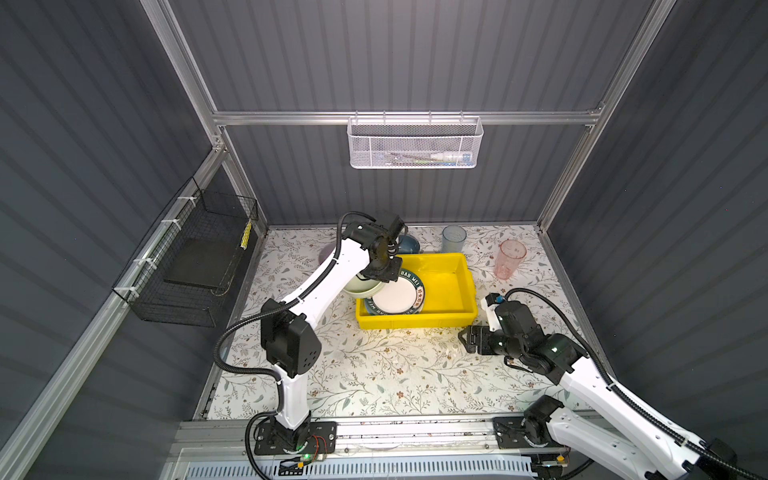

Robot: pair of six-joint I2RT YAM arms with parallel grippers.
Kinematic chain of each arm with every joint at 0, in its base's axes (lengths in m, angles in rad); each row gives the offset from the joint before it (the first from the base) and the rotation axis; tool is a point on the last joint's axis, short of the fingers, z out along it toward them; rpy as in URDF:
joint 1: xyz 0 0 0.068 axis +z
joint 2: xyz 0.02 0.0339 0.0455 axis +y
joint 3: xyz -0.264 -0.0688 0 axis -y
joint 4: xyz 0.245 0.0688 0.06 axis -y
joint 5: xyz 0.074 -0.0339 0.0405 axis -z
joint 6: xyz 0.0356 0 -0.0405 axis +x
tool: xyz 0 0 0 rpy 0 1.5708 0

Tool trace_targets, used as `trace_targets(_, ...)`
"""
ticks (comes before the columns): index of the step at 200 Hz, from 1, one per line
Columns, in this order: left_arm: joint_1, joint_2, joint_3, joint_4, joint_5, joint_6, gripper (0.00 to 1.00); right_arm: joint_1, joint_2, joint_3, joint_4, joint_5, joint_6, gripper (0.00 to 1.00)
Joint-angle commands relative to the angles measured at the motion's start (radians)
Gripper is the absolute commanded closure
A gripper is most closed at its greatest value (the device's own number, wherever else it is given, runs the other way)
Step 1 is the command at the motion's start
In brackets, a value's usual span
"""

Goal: Place the mixed dishes into the plastic bin
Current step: 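Lower the left gripper onto the pale green bowl rim while the right draws back, then lift the pale green bowl and carry it over the yellow bin with the left gripper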

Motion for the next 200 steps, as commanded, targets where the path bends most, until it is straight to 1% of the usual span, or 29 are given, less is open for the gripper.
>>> trace_targets(1, -0.046, 0.037, 0.103, -0.011, -0.013, 0.038, 1.00, 0.002, -0.013, -0.012, -0.026, 0.014, 0.009, 0.12)
trace_targets(31, -0.097, 0.122, 0.160, -0.007, -0.021, 0.046, 1.00, 0.001, -0.025, -0.015, -0.034, 0.017, 0.010, 0.12)
trace_targets(68, -0.123, 0.176, 0.156, 0.016, -0.061, 0.042, 1.00, 0.002, -0.039, -0.019, -0.047, 0.023, 0.012, 0.12)
trace_targets(109, -0.130, 0.186, 0.101, 0.064, -0.121, 0.035, 1.00, 0.002, -0.042, -0.027, -0.038, 0.012, 0.018, 0.12)
trace_targets(160, -0.129, 0.197, 0.029, 0.131, -0.135, 0.027, 1.00, 0.001, -0.041, -0.033, -0.025, 0.009, 0.023, 0.12)
trace_targets(200, -0.130, 0.210, 0.021, 0.160, -0.138, 0.028, 1.00, 0.001, -0.041, -0.041, -0.022, 0.009, 0.025, 0.11)
